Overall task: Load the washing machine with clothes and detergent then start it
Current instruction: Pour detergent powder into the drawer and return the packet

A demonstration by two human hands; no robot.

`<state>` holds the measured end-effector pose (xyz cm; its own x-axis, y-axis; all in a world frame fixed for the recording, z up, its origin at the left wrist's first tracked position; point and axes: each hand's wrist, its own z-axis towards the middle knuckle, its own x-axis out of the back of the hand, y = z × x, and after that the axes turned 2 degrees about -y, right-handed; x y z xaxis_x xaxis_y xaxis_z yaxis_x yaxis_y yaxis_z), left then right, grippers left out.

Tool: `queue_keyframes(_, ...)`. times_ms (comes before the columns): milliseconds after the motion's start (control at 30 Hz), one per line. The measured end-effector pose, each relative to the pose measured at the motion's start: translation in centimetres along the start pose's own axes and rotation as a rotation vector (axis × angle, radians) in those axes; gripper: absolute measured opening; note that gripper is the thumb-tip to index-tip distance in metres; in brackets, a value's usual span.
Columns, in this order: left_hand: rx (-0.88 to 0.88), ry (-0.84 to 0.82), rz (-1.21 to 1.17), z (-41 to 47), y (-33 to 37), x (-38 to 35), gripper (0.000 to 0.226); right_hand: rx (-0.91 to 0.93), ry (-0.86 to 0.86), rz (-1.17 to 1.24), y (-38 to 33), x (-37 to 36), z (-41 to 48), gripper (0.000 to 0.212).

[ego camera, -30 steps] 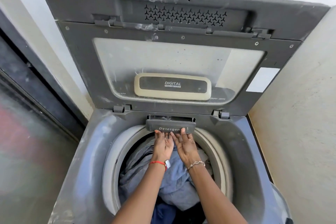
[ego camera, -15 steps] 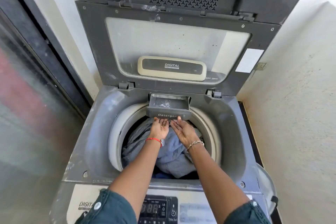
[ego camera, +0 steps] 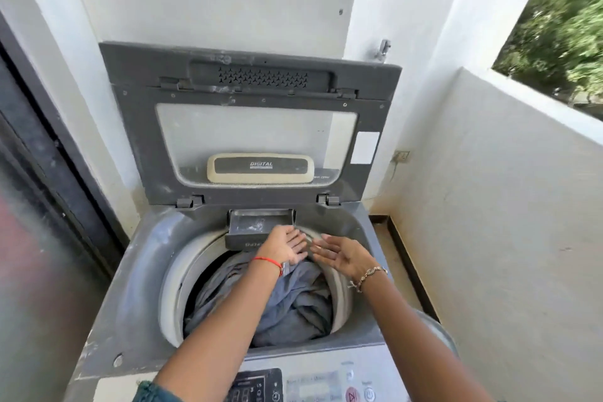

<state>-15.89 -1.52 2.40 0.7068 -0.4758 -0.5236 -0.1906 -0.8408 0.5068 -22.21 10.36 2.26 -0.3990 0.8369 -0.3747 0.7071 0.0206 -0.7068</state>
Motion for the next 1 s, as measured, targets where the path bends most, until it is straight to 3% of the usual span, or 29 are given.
queue_keyframes(300,0.037,-0.469,0.198,-3.6,-4.8,-21.5,0.029,0.428,0.027,0.223,-14.7,13.9,-12.6,0.012)
queue_keyframes(600,0.118,-0.810,0.268,-6.2,-13.9,-45.0,0.027,0.950,0.401,0.074,-29.2,31.2,-27.0,0.010)
queue_keyframes(733,0.135,-0.851,0.324,-6.5,-17.7,-52.9,0.028,1.053,0.705,-0.120,-34.1,38.1,-29.3,0.016)
queue_keyframes(900,0.129,-0.878,0.337,-6.1,-20.4,-59.0,0.032,1.004,1.074,-0.627,-39.0,44.1,-27.8,0.033)
queue_keyframes(1000,0.125,-0.864,0.355,-5.1,-21.0,-60.8,0.033,0.901,1.129,-0.926,-40.7,46.2,-26.0,0.046)
